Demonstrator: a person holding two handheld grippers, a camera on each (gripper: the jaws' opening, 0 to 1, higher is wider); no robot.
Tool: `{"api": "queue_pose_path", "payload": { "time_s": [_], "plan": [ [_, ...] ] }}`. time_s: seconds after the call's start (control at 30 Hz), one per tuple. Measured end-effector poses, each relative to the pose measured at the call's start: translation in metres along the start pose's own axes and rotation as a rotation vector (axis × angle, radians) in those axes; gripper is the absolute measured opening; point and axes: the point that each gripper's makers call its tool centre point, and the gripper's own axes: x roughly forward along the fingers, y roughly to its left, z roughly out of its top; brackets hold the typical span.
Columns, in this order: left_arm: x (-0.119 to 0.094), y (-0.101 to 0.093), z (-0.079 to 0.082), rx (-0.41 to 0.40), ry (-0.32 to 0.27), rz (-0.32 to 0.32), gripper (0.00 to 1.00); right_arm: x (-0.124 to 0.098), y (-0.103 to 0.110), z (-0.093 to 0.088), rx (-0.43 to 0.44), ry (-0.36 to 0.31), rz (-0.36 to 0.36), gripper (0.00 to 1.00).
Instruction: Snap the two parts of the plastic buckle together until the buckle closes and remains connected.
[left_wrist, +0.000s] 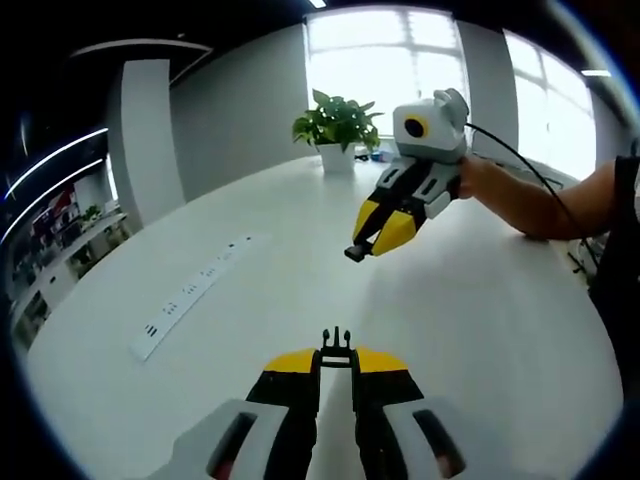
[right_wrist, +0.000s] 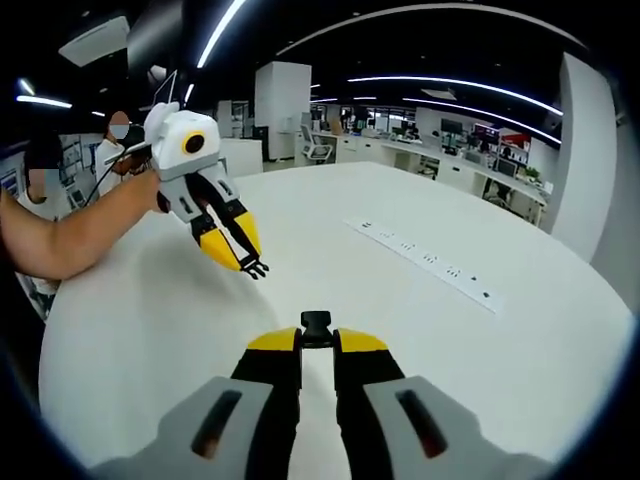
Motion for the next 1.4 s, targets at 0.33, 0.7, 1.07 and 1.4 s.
{"api": "queue_pose_path", "payload": {
  "time_s": [0.33, 0.7, 1.07, 1.4],
  "plan": [
    [0.000, -0.006, -0.006, 0.008, 0.002, 0.000, 0.10, -0.002, 0.007, -0.005, 0.003, 0.003, 0.004, 0.12],
    [-0.006, -0.011, -0.012, -0.020, -0.013, 0.017, 0.10, -0.005, 0.016, -0.010, 0.010, -0.005, 0.008, 0.12],
    [-0.008, -0.020, -0.019, -0.049, -0.016, 0.037, 0.09, -0.013, 0.025, -0.013, 0.026, -0.013, -0.002, 0.12],
    [-0.012, -0.030, -0.022, -0.047, -0.013, 0.029, 0.10, -0.015, 0.033, -0.016, 0.021, -0.006, 0.004, 0.12]
  ]
}}
